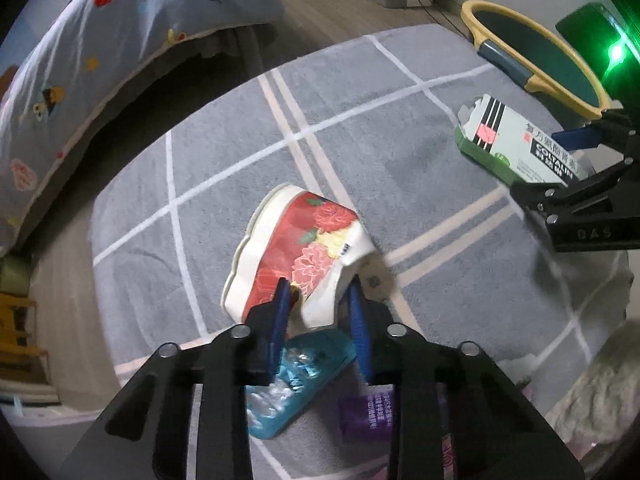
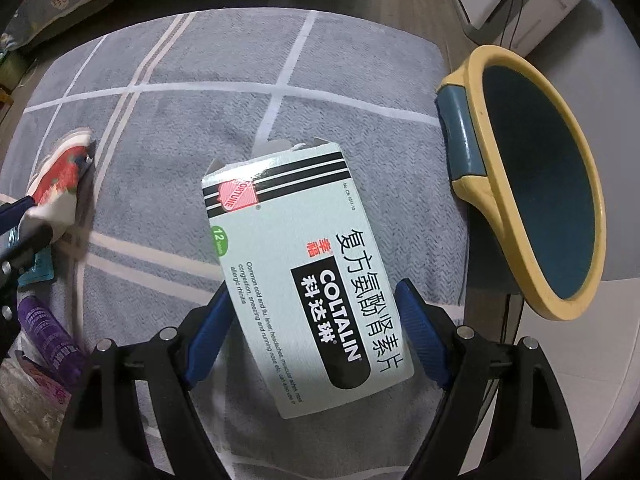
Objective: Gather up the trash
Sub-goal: 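Grasp the white COLTALIN box with the right tool while the left grasps the red-flowered cup, then carry the box over the bin and open the right tool while the left drops the cup in, then move both tools back over the mat toward the remaining trash, then grasp the purple spray bottle with the right tool while the left grasps the blue blister pack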
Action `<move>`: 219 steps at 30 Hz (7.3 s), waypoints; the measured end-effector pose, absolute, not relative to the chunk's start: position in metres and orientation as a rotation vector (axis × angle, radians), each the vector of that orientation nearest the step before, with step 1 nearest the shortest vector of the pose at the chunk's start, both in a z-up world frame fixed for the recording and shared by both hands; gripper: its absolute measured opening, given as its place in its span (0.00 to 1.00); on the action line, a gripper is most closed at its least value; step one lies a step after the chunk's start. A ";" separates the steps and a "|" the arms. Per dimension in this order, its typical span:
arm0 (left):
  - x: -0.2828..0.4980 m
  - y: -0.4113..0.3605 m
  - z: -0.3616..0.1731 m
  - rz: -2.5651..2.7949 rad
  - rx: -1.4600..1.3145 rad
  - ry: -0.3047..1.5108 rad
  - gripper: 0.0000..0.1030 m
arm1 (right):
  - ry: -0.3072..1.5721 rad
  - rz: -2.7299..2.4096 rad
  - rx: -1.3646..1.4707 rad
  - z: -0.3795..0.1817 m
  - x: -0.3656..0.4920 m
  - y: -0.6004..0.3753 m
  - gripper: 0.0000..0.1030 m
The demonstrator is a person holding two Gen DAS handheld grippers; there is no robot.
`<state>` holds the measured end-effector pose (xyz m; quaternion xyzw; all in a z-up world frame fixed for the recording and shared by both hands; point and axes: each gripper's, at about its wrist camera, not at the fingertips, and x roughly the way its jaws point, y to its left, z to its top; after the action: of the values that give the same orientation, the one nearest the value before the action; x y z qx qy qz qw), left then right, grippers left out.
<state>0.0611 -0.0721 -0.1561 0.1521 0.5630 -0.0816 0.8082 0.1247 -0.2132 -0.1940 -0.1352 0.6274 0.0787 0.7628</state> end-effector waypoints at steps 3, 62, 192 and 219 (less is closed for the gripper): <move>0.060 -0.072 -0.152 -0.172 0.324 1.189 0.19 | 1.359 0.179 -0.298 -0.194 0.120 -0.214 0.75; 0.120 -0.212 -0.025 -0.423 0.349 0.762 0.17 | 0.947 -0.010 0.071 -0.007 0.174 -0.444 0.75; 0.020 0.049 -0.055 0.001 0.022 1.003 0.94 | 1.297 0.768 -0.510 -0.165 0.008 -0.106 0.43; 0.046 -0.016 -0.162 -0.151 0.169 1.271 0.94 | 1.344 0.397 -0.221 -0.168 0.100 -0.191 0.32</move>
<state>0.0456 -0.0157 -0.1616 0.0787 0.5922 -0.0704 0.7989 0.0999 -0.1906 -0.1676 -0.1014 0.6170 0.1824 0.7588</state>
